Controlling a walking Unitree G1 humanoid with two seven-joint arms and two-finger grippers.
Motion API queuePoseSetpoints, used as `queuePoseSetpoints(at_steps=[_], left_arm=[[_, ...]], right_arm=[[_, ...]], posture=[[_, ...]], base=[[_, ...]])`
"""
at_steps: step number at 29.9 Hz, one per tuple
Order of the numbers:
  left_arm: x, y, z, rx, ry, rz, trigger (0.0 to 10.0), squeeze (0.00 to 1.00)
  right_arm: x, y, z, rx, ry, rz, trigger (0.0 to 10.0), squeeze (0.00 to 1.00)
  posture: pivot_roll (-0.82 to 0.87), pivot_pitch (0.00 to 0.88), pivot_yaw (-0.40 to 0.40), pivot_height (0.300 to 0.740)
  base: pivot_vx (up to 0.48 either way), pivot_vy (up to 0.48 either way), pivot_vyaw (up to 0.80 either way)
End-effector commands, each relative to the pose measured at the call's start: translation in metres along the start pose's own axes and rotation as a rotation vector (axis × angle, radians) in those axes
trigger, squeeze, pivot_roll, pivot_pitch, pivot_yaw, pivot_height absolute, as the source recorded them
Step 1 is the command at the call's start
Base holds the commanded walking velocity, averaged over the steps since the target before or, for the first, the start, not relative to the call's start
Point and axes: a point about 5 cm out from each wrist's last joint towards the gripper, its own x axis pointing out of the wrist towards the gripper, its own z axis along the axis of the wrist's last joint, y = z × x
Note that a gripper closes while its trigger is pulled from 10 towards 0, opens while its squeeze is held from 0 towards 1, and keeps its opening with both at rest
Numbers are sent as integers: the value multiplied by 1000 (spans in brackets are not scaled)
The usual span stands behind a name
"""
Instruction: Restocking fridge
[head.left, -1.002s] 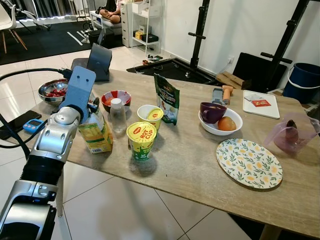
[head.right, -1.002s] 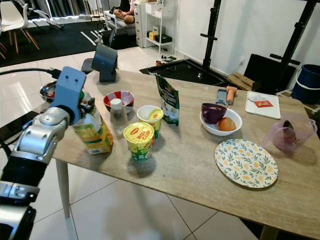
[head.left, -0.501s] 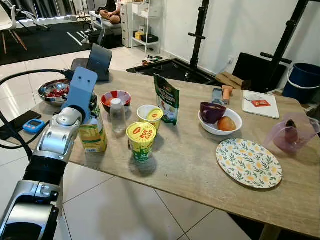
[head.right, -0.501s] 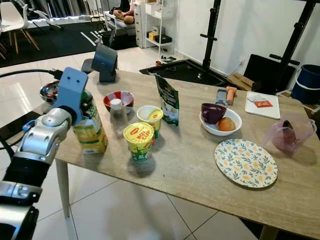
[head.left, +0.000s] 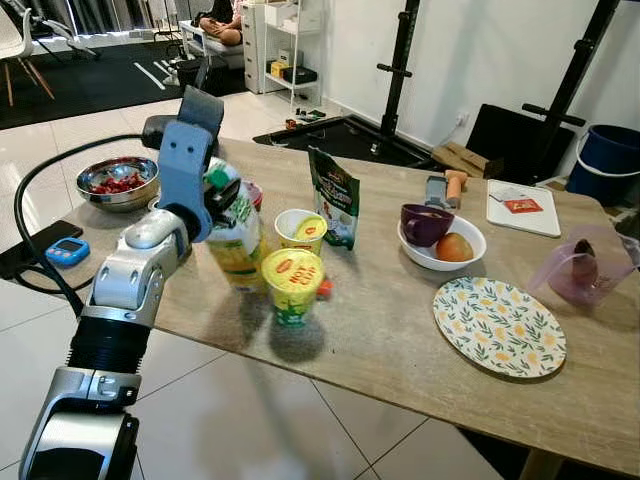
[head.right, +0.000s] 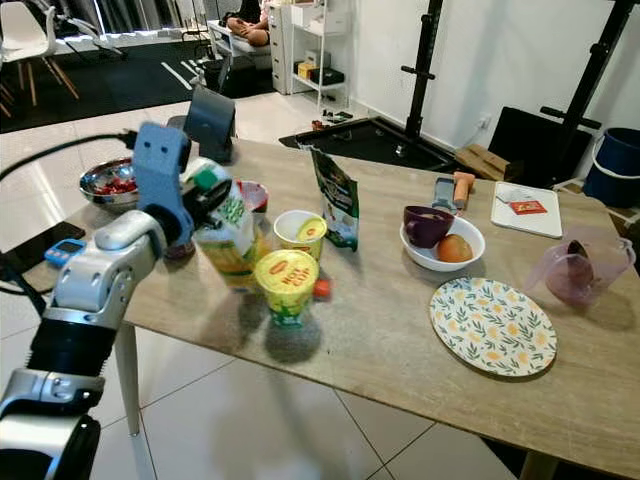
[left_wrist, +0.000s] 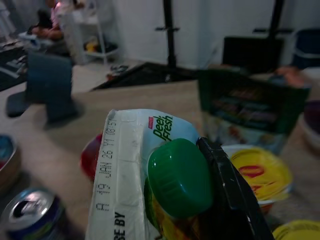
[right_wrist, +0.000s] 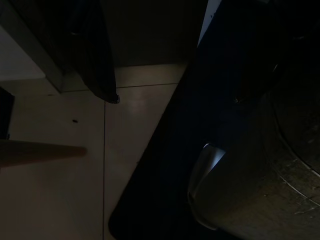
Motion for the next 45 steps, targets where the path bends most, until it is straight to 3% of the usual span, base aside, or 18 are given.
queuePoseSetpoints(at_steps=[1, 14, 15, 16, 20, 22, 25, 26, 29, 32, 36, 41, 42, 43, 44, 45], left_arm=[[-2, 0, 7, -18, -25, -5, 10000, 0], [-10, 3, 14, 70, 32, -38, 10000, 0], [-14, 2, 14, 79, 54, -75, 3412, 0], [-19, 0, 13, 76, 85, -122, 0, 0], [-29, -3, 13, 98, 124, -201, 0, 0], [-40, -8, 23, 88, 121, -287, 0, 0], [-45, -9, 28, 88, 119, -320, 0, 0], [-57, -7, 37, 121, 126, -361, 0, 0], [-62, -5, 40, 138, 128, -373, 0, 0], [-80, -4, 47, 189, 148, -439, 0, 0], [-91, -7, 49, 196, 169, -484, 0, 0], [-109, -25, 47, 207, 166, -647, 0, 0], [-110, -31, 45, 204, 153, -687, 824, 0], [-110, -31, 45, 204, 153, -687, 824, 0], [-112, -36, 44, 197, 142, -724, 3961, 0], [-113, -43, 39, 189, 143, -772, 10000, 0]], right_arm=[[4, 19, 2, -4, -11, 65, 10000, 0], [4, 19, 3, 1, -12, 64, 10000, 0], [4, 19, 3, 1, -12, 64, 10000, 0], [4, 19, 3, 1, -12, 63, 10000, 0], [4, 19, 2, 2, -12, 63, 10000, 0], [4, 19, 2, 4, -12, 63, 10000, 0], [4, 19, 2, 5, -12, 63, 10000, 0], [4, 19, 2, 6, -12, 64, 10000, 0], [4, 19, 2, 5, -11, 64, 10000, 0], [4, 18, 2, 3, -12, 63, 10000, 0], [4, 18, 2, 3, -11, 63, 10000, 0], [4, 17, 2, -1, -10, 63, 10000, 0], [4, 17, 2, 0, -8, 63, 10000, 0], [4, 17, 2, 0, -8, 63, 10000, 0], [4, 17, 2, 1, -8, 62, 10000, 0], [4, 17, 3, 3, -8, 62, 10000, 0]], posture=[[-16, 0, 20, 740], [-17, 0, 20, 740], [-18, 0, 20, 740], [-19, 0, 20, 740], [-19, 0, 20, 740], [-19, 0, 21, 740], [-18, 0, 20, 740], [-16, 0, 20, 740], [-15, 0, 20, 740], [-13, 0, 19, 740], [-10, 0, 17, 740], [-3, 0, 12, 740], [-3, 0, 12, 740], [-3, 0, 12, 740], [-3, 0, 12, 740], [-5, 0, 12, 740]], base=[[0, 0, 0], [0, 0, 0], [0, 0, 0], [0, 0, 0], [0, 0, 0], [0, 0, 0], [0, 0, 0], [0, 0, 0], [0, 0, 0], [0, 0, 0], [0, 0, 0], [0, 0, 0], [0, 0, 0], [0, 0, 0], [0, 0, 0], [0, 0, 0]])
